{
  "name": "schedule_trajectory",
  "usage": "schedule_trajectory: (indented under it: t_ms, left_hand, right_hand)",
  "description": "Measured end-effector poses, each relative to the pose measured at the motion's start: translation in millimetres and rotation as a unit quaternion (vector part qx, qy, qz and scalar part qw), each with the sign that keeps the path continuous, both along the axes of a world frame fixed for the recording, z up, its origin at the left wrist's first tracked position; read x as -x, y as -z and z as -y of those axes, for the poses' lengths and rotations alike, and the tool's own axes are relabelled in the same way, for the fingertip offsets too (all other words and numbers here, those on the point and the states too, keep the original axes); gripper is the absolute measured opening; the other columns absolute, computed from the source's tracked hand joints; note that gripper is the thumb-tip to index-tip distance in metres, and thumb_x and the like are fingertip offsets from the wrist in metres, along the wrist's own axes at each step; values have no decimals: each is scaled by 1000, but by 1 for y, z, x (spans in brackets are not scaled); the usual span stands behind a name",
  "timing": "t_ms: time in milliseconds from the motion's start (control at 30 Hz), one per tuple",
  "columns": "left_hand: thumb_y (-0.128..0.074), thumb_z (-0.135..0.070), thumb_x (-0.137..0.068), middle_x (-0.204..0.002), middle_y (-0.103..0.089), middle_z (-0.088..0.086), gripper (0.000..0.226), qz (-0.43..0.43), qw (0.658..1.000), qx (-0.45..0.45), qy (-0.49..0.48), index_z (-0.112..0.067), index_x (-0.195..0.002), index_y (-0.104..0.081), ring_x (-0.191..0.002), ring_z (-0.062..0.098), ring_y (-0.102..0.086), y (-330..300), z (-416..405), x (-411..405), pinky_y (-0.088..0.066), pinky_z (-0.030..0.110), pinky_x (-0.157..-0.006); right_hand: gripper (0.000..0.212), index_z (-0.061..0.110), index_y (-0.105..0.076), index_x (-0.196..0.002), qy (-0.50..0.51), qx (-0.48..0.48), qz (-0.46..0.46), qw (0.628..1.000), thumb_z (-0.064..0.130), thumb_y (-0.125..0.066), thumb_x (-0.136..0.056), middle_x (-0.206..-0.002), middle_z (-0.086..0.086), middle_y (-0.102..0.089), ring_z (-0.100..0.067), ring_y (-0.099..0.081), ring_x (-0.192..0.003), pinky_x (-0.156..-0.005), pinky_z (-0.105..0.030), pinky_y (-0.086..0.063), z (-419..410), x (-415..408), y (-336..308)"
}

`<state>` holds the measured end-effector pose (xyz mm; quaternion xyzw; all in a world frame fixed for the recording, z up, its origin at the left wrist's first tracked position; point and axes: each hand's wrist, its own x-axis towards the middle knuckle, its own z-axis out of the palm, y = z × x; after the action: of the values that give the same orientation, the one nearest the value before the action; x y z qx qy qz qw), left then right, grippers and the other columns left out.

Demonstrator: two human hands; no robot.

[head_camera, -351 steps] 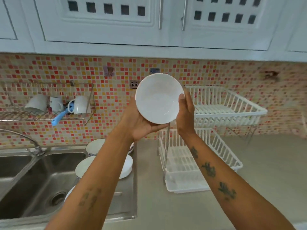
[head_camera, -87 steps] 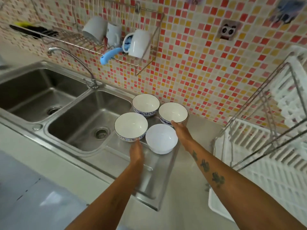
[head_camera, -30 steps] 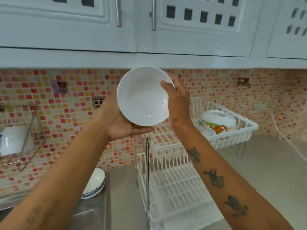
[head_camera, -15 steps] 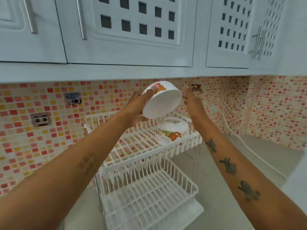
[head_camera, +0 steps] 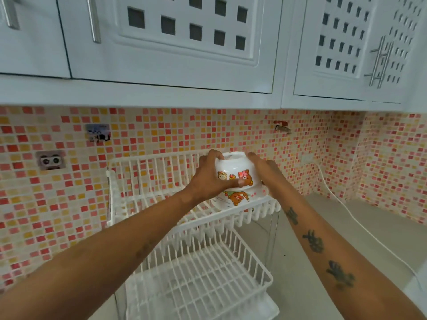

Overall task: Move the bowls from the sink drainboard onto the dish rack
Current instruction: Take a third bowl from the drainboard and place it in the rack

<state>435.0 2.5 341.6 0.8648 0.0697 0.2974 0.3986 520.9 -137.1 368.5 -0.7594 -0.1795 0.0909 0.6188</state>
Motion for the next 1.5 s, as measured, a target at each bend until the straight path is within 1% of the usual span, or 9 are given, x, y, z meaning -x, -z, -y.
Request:
schedule_trajectory:
  t_ms: [167,300,467,733,1033,1233,1300,1400,1500]
  left_hand:
    - [-86,-43,-64,-123,-41,0,70,-1,999,-32,-6,-29,-116,-42,-109,17,-49,8,-1,-5,-44,12,-76]
    - [-86,-44,-64,-128,-41,0,71,-16,998,-59,-7,-31,-119,-43,-111,16,-47,13,-2,-8,-43,13,-79]
    - [-85,-42,-66,-128,-41,0,67,-32,997,-66,-2,-35,-115,-40,-110,16,-47,17,-6,-10,-40,6,-74]
    - [-85,-46,-63,-130,-44,-1,67,-39,996,-75,-3,-37,-114,-43,-112,17,-49,19,-11,-15,-46,18,-82]
    - [-85,-45,-64,-132,-45,0,70,-46,996,-71,-8,-33,-119,-44,-113,16,-50,20,-8,-15,-48,18,-82]
    - [-85,-41,-66,-133,-42,1,72,-55,996,-63,-2,-30,-123,-43,-113,16,-48,19,-7,-14,-44,11,-76]
    - [-84,-42,-67,-135,-41,1,74,-63,996,-61,4,-30,-126,-42,-116,18,-48,18,-8,-13,-46,14,-80]
    - [-82,-46,-69,-143,-38,3,86,-79,995,-54,4,-24,-138,-34,-127,22,-46,12,-10,-12,-46,26,-94]
    - [-73,-50,-78,-155,-31,3,88,-71,997,-18,-12,-18,-146,-27,-139,23,-37,-3,-11,-1,-38,29,-101]
  right_hand:
    - [30,20,-47,-74,-23,2,1,1000,45,-56,-88,-79,0,-60,-18,-61,-73,-82,-38,-51,3,-12,5]
    - [28,13,-50,-97,-44,5,-5,999,39,-54,-89,-83,-1,-61,-19,-62,-76,-79,-38,-53,5,-22,10]
    - [36,13,-52,-110,-68,43,-11,997,42,-50,-88,-90,-2,-64,-24,-64,-88,-76,-38,-51,1,-30,13]
    - [55,8,-51,-123,-47,116,34,992,48,-39,-88,-110,-11,-65,-28,-63,-96,-90,-43,-52,-2,-33,16]
    - [51,9,-48,-127,-43,169,68,982,44,-29,-95,-112,-10,-57,-28,-56,-105,-94,-42,-46,-4,-34,16]
    - [39,11,-48,-109,-45,172,83,981,42,-29,-95,-105,-10,-58,-28,-57,-99,-92,-41,-46,-5,-34,18]
    - [41,9,-51,-106,-32,163,91,982,43,-32,-93,-103,-11,-60,-28,-59,-96,-87,-40,-49,-7,-35,20]
    - [41,6,-56,-94,17,157,149,976,42,-37,-93,-78,-3,-56,-20,-54,-72,-59,-28,-38,-8,-36,26]
    - [41,6,-58,-85,52,146,209,966,41,-39,-95,-75,-4,-58,-28,-59,-80,-61,-28,-38,-6,-27,27]
